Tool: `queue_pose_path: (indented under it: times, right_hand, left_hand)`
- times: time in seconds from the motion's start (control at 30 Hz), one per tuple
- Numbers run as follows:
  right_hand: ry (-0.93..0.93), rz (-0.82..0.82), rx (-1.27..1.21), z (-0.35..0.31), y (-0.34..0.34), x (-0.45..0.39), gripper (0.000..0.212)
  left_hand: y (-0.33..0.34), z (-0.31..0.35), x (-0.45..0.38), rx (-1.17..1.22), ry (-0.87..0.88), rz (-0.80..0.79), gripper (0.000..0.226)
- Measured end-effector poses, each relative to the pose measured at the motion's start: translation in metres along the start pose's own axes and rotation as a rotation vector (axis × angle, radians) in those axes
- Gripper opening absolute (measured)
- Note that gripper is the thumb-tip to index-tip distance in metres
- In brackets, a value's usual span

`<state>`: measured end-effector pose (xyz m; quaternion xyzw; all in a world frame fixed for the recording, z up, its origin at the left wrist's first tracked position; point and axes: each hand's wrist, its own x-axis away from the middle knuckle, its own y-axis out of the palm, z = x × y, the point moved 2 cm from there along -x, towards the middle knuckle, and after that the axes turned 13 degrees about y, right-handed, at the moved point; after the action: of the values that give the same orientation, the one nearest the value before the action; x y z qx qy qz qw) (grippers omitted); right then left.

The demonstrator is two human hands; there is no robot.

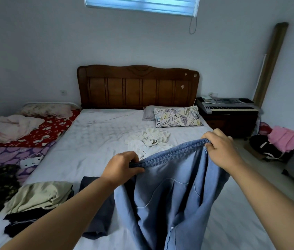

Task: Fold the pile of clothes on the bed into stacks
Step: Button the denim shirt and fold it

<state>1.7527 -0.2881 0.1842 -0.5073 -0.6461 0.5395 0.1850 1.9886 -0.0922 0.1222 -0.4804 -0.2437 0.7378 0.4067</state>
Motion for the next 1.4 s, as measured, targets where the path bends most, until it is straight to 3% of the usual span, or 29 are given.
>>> queue_pose_path:
  times: [0.1,0.17,0.23,0.3,0.4,0.47,0.5,0.6,0.7,0.8,0.9,1.1,1.2,1.4]
  right_hand:
    - [-0.013,0.010,-0.017,-0.001,-0.003,-0.005,0.019]
    - [-0.043,0.016,-0.040,-0.003,-0.008,-0.007,0.022]
    - [-0.078,-0.009,-0.039,-0.005,-0.015,-0.007,0.025]
    - [-0.084,-0.078,-0.024,-0.006,-0.021,-0.004,0.026]
    - [-0.109,-0.097,0.092,-0.008,-0.023,-0.002,0.004]
    - [-0.141,-0.044,0.196,-0.010,-0.021,-0.004,0.018]
    - [-0.148,-0.024,0.206,-0.010,-0.019,-0.007,0.021]
    - [-0.088,-0.088,0.022,-0.008,-0.015,-0.009,0.024]
    - [0.008,-0.206,-0.169,-0.007,-0.011,-0.002,0.021]
    - [0.034,-0.290,-0.302,-0.008,-0.006,0.003,0.007]
    - [0.048,-0.382,-0.431,-0.002,-0.003,0.003,0.025]
    - [0.006,-0.391,-0.418,-0.004,-0.002,0.001,0.036]
    - [-0.010,-0.353,-0.365,-0.004,-0.002,-0.002,0.035]
    - [-0.009,-0.347,-0.254,-0.002,0.005,-0.009,0.026]
  left_hand:
    - [-0.004,0.002,-0.003,-0.134,0.118,0.190,0.026]
    - [-0.007,0.007,-0.007,-0.090,0.090,0.309,0.025]
    - [-0.009,0.011,-0.012,-0.001,-0.003,0.340,0.033]
    - [-0.012,0.013,-0.016,-0.032,0.024,0.319,0.029]
    - [-0.017,0.017,-0.021,-0.151,0.117,0.371,0.016]
    - [-0.019,0.020,-0.024,-0.086,-0.003,0.442,0.016]
    - [-0.018,0.023,-0.026,-0.052,-0.042,0.435,0.016]
    - [-0.016,0.027,-0.033,-0.141,0.093,0.306,0.016]
    - [-0.020,0.015,-0.040,-0.071,0.039,0.233,0.013]
    - [-0.016,0.012,-0.042,0.035,-0.035,0.124,0.030]
    - [-0.013,0.015,-0.041,0.124,-0.017,0.042,0.033]
    - [-0.018,0.014,-0.041,0.142,0.031,0.036,0.043]
    - [-0.018,0.015,-0.042,0.108,0.108,-0.012,0.045]
    - [-0.016,0.008,-0.047,0.025,0.095,-0.140,0.042]
